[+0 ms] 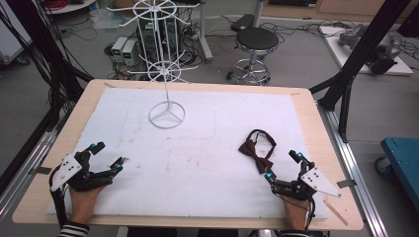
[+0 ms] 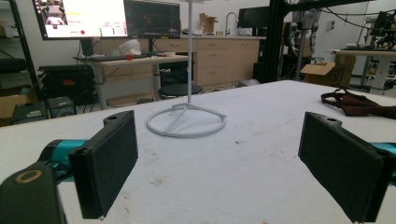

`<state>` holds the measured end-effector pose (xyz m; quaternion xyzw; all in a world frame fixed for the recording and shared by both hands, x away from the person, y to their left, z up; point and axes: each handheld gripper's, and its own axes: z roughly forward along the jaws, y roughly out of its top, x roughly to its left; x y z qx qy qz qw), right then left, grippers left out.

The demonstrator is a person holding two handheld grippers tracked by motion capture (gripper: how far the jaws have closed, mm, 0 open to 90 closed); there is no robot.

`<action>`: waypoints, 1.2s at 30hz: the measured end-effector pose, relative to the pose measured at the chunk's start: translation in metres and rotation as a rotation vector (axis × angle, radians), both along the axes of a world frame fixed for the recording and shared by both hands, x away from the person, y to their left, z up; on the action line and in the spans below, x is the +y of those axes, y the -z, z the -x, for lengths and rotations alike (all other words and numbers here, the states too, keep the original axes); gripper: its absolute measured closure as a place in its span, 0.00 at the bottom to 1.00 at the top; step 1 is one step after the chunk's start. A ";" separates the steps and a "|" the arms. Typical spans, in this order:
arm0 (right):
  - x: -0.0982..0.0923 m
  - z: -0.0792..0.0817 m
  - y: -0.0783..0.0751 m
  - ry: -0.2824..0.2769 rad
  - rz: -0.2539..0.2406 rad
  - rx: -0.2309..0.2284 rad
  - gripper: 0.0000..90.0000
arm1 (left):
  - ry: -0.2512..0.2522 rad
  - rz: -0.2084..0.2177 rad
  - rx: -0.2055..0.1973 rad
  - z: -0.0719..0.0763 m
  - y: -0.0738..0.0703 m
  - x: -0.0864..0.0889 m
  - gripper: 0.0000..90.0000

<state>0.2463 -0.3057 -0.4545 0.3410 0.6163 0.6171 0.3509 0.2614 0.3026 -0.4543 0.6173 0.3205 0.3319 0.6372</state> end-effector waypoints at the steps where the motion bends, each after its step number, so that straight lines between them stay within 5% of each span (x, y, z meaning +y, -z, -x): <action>1: 0.000 0.000 0.000 0.001 -0.001 0.000 0.01 | 0.001 -0.002 -0.003 0.000 0.000 0.000 0.14; 15: 0.001 0.000 -0.001 0.001 0.012 -0.003 0.01 | 0.001 0.001 -0.005 0.000 0.000 0.000 0.14; 27: 0.002 -0.006 -0.014 -0.030 0.051 0.057 0.01 | -0.002 -0.001 -0.011 0.001 0.000 0.000 0.14; 36: 0.000 -0.020 -0.038 -0.130 0.142 0.197 0.01 | -0.001 -0.002 -0.013 0.001 0.000 0.000 0.14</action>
